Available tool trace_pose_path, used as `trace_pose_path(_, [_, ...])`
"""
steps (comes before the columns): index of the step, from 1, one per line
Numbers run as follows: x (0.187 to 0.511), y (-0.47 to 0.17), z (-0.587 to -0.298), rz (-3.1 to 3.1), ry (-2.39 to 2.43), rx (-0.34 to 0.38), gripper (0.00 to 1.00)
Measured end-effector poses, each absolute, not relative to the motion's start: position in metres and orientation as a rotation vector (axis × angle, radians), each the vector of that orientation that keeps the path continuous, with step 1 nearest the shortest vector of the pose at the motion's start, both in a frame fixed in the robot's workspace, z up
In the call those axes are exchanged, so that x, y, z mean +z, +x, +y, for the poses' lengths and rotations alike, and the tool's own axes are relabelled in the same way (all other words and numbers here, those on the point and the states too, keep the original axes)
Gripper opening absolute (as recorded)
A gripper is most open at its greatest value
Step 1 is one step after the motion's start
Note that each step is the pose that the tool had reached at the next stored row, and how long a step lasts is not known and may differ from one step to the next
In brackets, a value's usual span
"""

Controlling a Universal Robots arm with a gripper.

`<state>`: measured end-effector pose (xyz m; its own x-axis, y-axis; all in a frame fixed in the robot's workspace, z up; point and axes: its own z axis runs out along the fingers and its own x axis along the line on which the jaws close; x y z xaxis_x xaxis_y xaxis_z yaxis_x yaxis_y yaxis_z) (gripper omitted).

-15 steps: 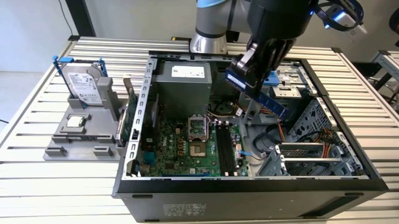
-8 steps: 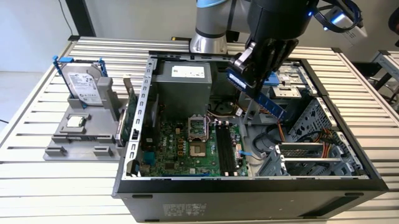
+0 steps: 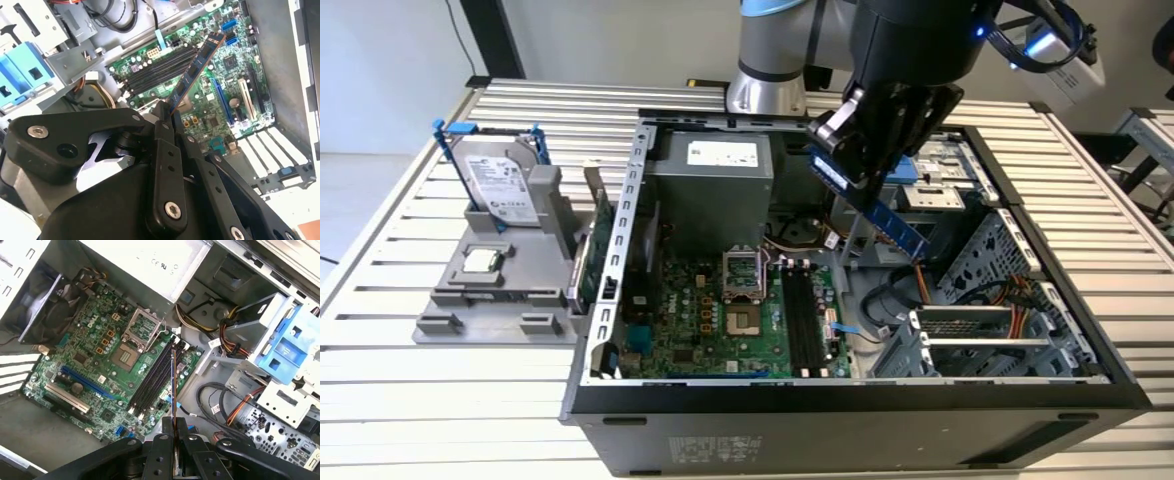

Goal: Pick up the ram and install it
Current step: 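Insert the ram into the slot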

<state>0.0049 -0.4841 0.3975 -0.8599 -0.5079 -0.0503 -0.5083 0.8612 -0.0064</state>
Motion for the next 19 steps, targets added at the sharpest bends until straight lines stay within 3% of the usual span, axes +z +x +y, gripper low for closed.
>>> trace_pose_path(19, [0.3974,0.0048,-0.484,3.009,-0.71,0.008,0.0])
